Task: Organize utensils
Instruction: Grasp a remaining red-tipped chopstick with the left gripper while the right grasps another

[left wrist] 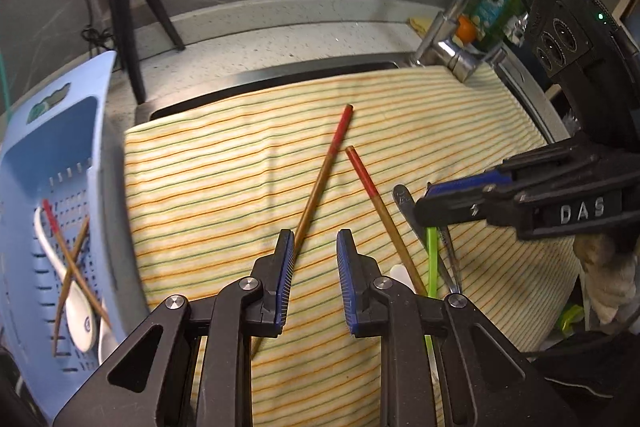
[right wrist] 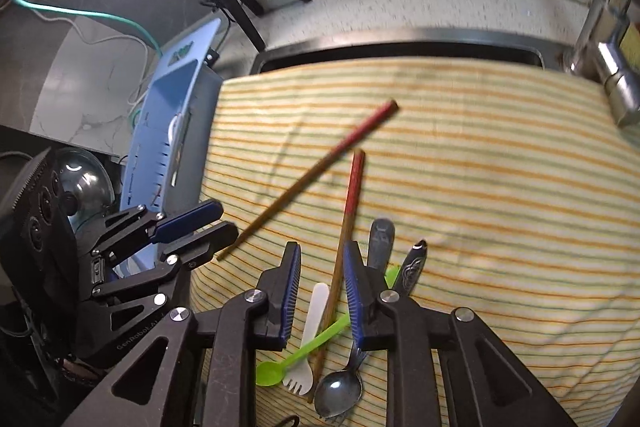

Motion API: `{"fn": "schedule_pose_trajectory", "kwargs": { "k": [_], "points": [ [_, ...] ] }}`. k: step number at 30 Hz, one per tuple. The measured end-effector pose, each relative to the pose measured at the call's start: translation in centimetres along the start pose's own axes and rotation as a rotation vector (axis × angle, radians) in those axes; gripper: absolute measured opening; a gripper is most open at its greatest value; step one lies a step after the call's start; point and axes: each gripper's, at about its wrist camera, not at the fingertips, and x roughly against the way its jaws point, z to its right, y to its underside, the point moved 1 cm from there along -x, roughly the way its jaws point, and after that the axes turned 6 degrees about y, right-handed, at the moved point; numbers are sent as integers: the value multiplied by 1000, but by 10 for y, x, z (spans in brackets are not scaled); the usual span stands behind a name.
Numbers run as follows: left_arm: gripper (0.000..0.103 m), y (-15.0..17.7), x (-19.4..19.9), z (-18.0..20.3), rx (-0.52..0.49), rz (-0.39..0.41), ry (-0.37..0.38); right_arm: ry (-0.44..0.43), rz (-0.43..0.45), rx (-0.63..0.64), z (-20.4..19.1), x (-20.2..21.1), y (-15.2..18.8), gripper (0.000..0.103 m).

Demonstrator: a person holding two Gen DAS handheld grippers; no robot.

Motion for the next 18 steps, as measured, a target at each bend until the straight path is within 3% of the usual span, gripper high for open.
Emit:
{"fn": "schedule_pose_trajectory", "kwargs": {
  "k": [18],
  "points": [
    [17, -20, -49, 2, -79, -99, -29, 49, -43, -71, 6, -35, -2, 16]
  ]
}}
